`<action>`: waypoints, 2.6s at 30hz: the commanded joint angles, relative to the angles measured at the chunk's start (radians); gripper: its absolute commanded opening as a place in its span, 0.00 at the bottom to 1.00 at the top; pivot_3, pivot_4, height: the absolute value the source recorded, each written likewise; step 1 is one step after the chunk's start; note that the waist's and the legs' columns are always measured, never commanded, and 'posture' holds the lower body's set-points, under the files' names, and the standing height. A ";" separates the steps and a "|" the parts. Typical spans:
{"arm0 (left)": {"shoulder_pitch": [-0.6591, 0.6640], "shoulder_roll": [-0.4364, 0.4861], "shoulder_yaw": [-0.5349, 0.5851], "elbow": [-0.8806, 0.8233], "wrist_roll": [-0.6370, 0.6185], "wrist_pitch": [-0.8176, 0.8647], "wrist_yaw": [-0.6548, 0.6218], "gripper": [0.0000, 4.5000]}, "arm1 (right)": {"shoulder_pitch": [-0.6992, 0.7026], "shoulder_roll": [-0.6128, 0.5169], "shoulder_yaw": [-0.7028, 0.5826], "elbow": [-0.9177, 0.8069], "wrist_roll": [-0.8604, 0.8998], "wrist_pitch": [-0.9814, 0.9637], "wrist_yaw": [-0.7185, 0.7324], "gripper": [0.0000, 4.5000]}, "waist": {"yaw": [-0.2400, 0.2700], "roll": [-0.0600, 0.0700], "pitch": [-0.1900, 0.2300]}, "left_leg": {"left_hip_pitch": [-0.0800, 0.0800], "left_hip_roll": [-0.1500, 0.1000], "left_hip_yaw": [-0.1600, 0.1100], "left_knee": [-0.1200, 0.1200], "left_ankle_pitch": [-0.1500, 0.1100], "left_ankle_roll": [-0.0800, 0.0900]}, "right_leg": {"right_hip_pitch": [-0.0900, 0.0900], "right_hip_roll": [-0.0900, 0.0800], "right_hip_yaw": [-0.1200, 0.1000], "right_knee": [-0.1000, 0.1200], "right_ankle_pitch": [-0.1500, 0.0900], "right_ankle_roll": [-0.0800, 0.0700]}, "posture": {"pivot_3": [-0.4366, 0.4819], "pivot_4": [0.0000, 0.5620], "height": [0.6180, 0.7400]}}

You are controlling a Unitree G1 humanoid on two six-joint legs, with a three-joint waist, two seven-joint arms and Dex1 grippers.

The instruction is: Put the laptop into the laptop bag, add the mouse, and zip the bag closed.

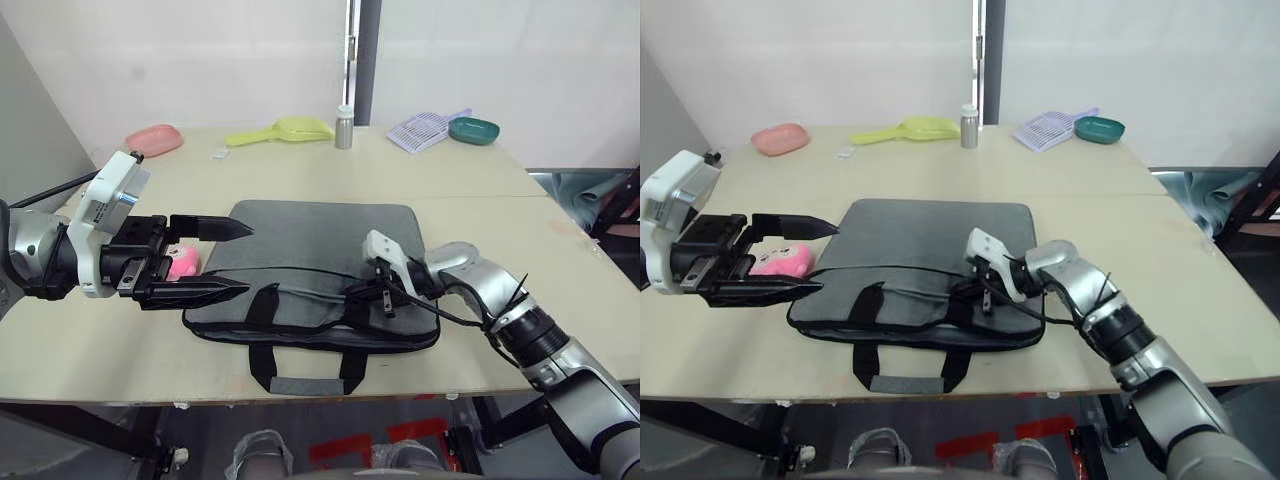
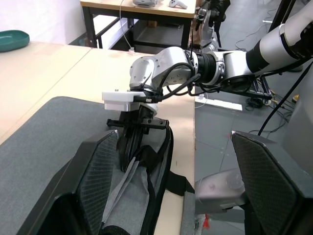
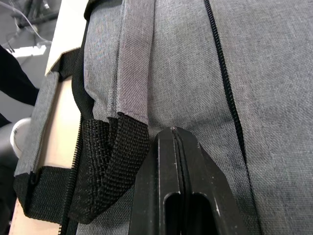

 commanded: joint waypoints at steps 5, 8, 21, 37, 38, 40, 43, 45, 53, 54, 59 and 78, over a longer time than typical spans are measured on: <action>0.020 0.005 0.060 -0.005 -0.016 -0.008 0.010 0.87 | 0.102 0.012 0.022 0.092 0.010 0.028 0.084 0.01 | 0.001 -0.002 -0.006 | 0.010 0.000 0.000 -0.001 -0.001 -0.001 | 0.008 0.000 0.000 0.000 -0.001 0.001 | 0.48 0.27 1.00; 0.034 -0.001 0.075 -0.001 -0.023 -0.003 0.018 0.87 | 0.125 0.026 -0.001 0.115 0.021 0.025 0.103 0.01 | -0.002 -0.002 -0.008 | 0.010 0.000 0.000 -0.001 -0.001 -0.001 | 0.008 0.000 0.000 -0.001 -0.001 0.001 | 0.48 0.27 1.00; 0.109 -0.004 0.094 0.104 0.060 -0.025 0.007 0.87 | 0.139 0.060 0.023 0.355 -0.106 -0.120 0.085 0.01 | -0.015 -0.010 -0.027 | 0.013 0.000 -0.001 -0.006 -0.001 -0.001 | 0.012 0.001 -0.001 -0.005 -0.004 0.001 | 0.48 0.27 1.00; 0.048 -0.077 -0.011 0.712 0.425 -0.095 0.195 0.87 | 0.136 0.026 0.026 0.202 -0.092 -0.058 0.117 0.01 | -0.010 -0.008 -0.031 | 0.011 -0.001 -0.002 -0.018 -0.001 -0.002 | 0.012 0.002 -0.002 -0.018 -0.004 0.000 | 0.48 0.27 1.00; 0.012 -0.096 -0.004 0.760 0.413 -0.065 0.219 0.87 | 0.138 0.025 0.027 0.195 -0.093 -0.056 0.117 0.01 | -0.011 -0.009 -0.031 | 0.010 -0.001 -0.002 -0.019 -0.001 -0.002 | 0.012 0.002 -0.002 -0.019 -0.004 0.000 | 0.48 0.27 1.00; -0.040 -0.137 0.006 0.821 0.390 -0.001 0.257 0.87 | 0.141 0.022 0.028 0.180 -0.093 -0.048 0.114 0.01 | -0.014 -0.009 -0.031 | 0.010 0.000 -0.002 -0.021 -0.001 -0.002 | 0.012 0.003 -0.003 -0.021 -0.004 0.000 | 0.48 0.27 1.00; -0.068 -0.165 -0.021 0.883 0.418 0.024 0.270 0.87 | 0.144 0.020 0.028 0.166 -0.092 -0.041 0.112 0.01 | -0.018 -0.009 -0.031 | 0.010 0.000 0.000 -0.023 -0.001 -0.002 | 0.011 0.003 -0.003 -0.024 -0.004 -0.001 | 0.48 0.27 1.00; -0.084 -0.179 -0.046 0.944 0.446 0.029 0.280 0.87 | 0.149 0.016 0.029 0.155 -0.093 -0.038 0.107 0.01 | -0.018 -0.009 -0.032 | 0.010 0.000 0.000 -0.025 -0.001 -0.003 | 0.011 0.003 -0.003 -0.026 -0.004 -0.001 | 0.48 0.27 1.00; -0.159 -0.195 -0.097 1.164 0.535 -0.017 0.280 0.87 | 0.169 0.007 0.025 0.129 -0.086 -0.023 0.089 0.01 | -0.015 -0.009 -0.032 | 0.010 0.000 0.000 -0.028 -0.001 -0.003 | 0.012 0.002 -0.004 -0.028 -0.004 0.000 | 0.48 0.27 1.00; -0.155 -0.196 -0.109 1.162 0.544 -0.013 0.272 0.87 | 0.170 0.006 0.025 0.125 -0.085 -0.021 0.087 0.01 | -0.015 -0.009 -0.032 | 0.010 0.000 0.000 -0.028 -0.001 -0.003 | 0.012 0.002 -0.004 -0.028 -0.004 0.000 | 0.48 0.27 1.00; -0.130 -0.214 -0.146 1.134 0.567 -0.009 0.240 0.87 | 0.175 0.006 0.023 0.117 -0.084 -0.018 0.079 0.01 | -0.015 -0.009 -0.031 | 0.010 0.000 0.001 -0.031 -0.002 -0.003 | 0.011 0.002 -0.004 -0.030 -0.004 0.000 | 0.48 0.27 1.00; 0.090 -0.157 -0.134 0.708 0.528 0.070 0.145 0.01 | 0.147 0.042 0.031 0.166 -0.125 0.032 -0.011 0.00 | -0.024 -0.009 -0.031 | 0.010 0.000 0.001 -0.037 -0.002 -0.004 | 0.010 0.002 -0.003 -0.034 -0.005 0.001 | 0.48 0.27 1.00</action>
